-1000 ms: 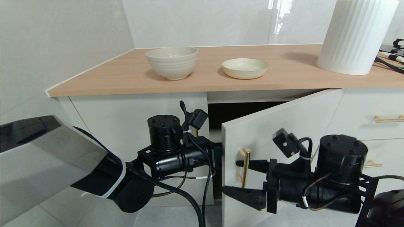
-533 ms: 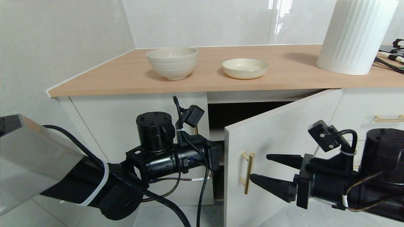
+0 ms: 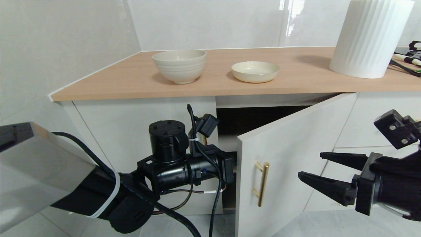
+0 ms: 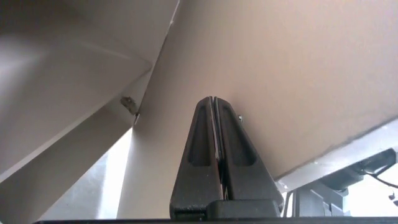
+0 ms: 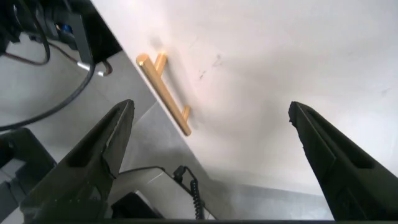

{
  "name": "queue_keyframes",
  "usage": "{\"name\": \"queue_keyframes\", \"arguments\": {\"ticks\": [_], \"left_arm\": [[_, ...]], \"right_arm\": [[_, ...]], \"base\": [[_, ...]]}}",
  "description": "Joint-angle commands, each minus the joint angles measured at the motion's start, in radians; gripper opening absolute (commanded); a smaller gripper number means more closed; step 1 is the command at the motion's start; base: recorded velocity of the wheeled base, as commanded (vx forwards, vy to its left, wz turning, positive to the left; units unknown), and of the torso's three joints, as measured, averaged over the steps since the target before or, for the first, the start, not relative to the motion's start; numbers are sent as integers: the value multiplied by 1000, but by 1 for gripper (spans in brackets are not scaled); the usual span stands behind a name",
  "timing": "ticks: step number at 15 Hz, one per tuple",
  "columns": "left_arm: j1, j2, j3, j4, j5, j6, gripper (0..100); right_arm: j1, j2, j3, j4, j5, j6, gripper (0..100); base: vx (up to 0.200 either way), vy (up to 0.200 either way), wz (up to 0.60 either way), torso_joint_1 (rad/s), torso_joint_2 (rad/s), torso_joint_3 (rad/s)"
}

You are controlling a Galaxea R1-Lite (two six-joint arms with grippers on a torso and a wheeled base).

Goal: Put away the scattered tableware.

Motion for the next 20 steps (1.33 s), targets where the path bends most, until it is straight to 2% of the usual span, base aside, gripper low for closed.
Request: {"name": "queue_keyframes", "arguments": {"ticks": [1,7,11,13,20], "left_arm": [[-10,2,-3,1,1,-1,0],[-62,67,-66,2,1,-2,0],[-93,88,-184,139,1,-2,0],[-94,94,-226,174,1,-2,0],[-127,82,-266,260,2,-2,0]], "right_arm": [[0,-26,15,0,0,-1,100],[0,-41,26,0,5,1,100],[0,-91,29,0,6,1,100],[0,-100,29,0,8,1,100],[0,-161,3,-3,9,4,100]], "base": [[0,0,0,0,0,0],[-133,0,0,5,3,0],[0,0,0,0,0,0],[0,0,0,0,0,0],[-29,0,0,0,0,0]]}}
